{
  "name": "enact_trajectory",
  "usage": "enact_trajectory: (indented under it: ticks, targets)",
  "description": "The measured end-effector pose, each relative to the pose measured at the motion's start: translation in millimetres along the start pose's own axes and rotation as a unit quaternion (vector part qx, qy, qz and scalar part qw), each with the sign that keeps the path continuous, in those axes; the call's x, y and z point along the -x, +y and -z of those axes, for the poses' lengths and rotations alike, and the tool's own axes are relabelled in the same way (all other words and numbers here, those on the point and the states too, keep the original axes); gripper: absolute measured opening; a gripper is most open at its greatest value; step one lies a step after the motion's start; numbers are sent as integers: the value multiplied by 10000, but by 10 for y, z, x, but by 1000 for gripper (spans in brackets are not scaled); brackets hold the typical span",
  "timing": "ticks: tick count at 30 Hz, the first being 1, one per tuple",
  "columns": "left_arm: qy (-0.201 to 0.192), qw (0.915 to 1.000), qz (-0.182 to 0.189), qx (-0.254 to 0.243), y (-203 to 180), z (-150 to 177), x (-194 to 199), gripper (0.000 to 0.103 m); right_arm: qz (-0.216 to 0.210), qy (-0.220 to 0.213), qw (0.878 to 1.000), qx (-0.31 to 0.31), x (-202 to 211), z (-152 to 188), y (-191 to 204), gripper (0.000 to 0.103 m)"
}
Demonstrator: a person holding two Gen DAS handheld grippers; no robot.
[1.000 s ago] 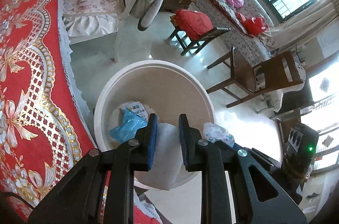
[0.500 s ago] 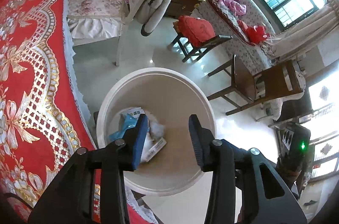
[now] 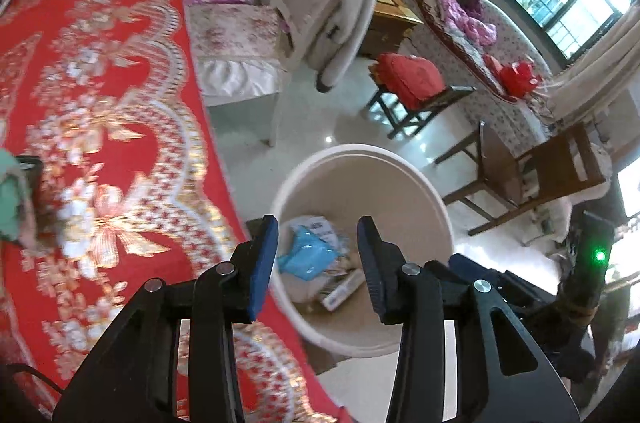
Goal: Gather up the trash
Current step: 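Move both open grippers back over the table, then grasp the clear green-labelled bag with the left gripper while the right grasps the green towel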
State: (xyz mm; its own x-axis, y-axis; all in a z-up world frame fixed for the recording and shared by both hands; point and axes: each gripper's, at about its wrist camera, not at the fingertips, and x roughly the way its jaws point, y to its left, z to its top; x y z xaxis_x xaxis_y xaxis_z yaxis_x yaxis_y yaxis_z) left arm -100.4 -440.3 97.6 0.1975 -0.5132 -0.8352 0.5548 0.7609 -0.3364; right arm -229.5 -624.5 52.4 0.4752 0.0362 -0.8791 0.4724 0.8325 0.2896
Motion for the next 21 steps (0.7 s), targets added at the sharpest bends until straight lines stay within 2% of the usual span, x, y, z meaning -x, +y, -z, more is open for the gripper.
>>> enact_trajectory:
  ticks: [3, 11, 21]
  targets:
    - [-130, 9997, -206, 50, 149, 51, 121, 39, -60, -5, 9998, 182, -19, -16, 190, 53]
    - [-361, 9967, -644, 353, 614, 171, 418, 39, -280, 48, 9970, 714, -115, -26, 767, 54]
    - [-579, 9878, -1106, 930, 1383, 380, 830, 39, -575, 170, 9885, 1387, -286, 4, 1530, 60]
